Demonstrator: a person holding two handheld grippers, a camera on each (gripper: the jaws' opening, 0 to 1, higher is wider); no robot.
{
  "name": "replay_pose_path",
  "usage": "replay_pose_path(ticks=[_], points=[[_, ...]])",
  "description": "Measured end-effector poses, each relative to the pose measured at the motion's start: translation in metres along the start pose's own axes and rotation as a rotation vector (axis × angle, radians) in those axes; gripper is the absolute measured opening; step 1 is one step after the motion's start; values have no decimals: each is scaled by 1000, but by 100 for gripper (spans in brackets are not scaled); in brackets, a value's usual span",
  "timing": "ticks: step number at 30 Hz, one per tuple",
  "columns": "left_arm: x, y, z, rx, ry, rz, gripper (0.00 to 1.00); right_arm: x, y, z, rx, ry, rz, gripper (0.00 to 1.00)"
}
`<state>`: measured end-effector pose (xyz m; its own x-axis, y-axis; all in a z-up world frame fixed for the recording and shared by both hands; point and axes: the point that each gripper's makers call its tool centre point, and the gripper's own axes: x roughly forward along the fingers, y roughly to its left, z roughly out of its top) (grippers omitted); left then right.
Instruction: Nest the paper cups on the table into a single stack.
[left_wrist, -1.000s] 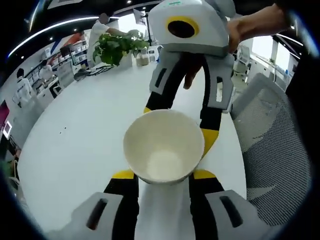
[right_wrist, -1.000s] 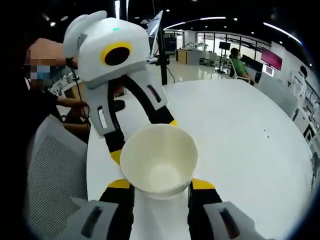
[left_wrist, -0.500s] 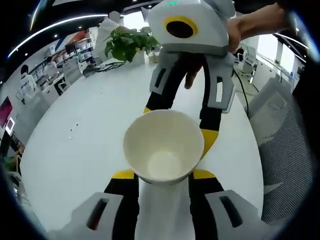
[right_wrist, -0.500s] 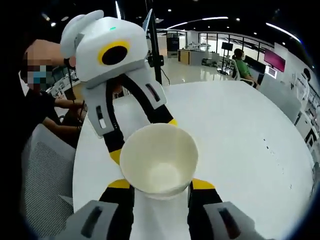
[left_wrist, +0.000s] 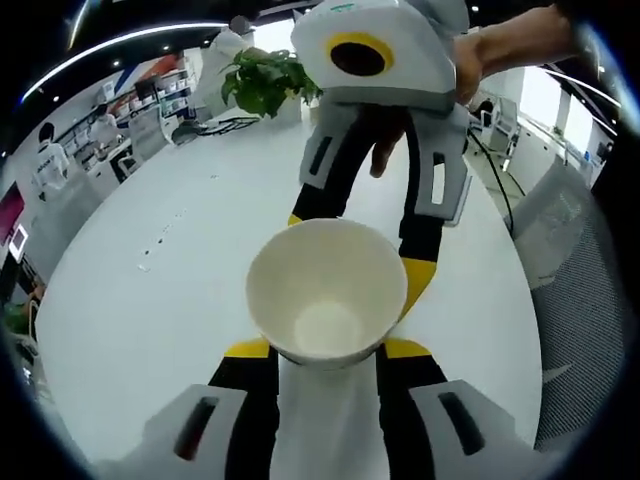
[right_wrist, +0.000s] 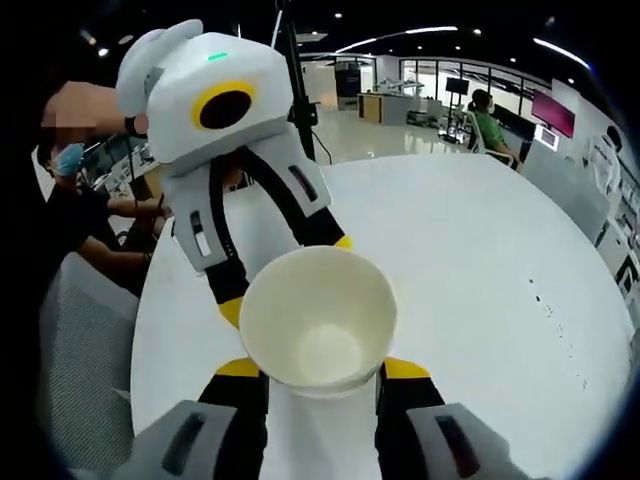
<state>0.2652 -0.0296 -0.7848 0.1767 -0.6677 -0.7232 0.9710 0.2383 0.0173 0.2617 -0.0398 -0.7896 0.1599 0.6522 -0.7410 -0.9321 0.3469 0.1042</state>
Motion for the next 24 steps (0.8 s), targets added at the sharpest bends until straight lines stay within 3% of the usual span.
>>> replay_pose_path(ticks=[20, 24], points=[[3, 4, -9, -13, 20, -12, 37, 2, 2, -2, 29, -6, 2, 42], [4, 1, -14, -21, 34, -16, 45, 2, 0, -4, 51, -3, -11, 43]])
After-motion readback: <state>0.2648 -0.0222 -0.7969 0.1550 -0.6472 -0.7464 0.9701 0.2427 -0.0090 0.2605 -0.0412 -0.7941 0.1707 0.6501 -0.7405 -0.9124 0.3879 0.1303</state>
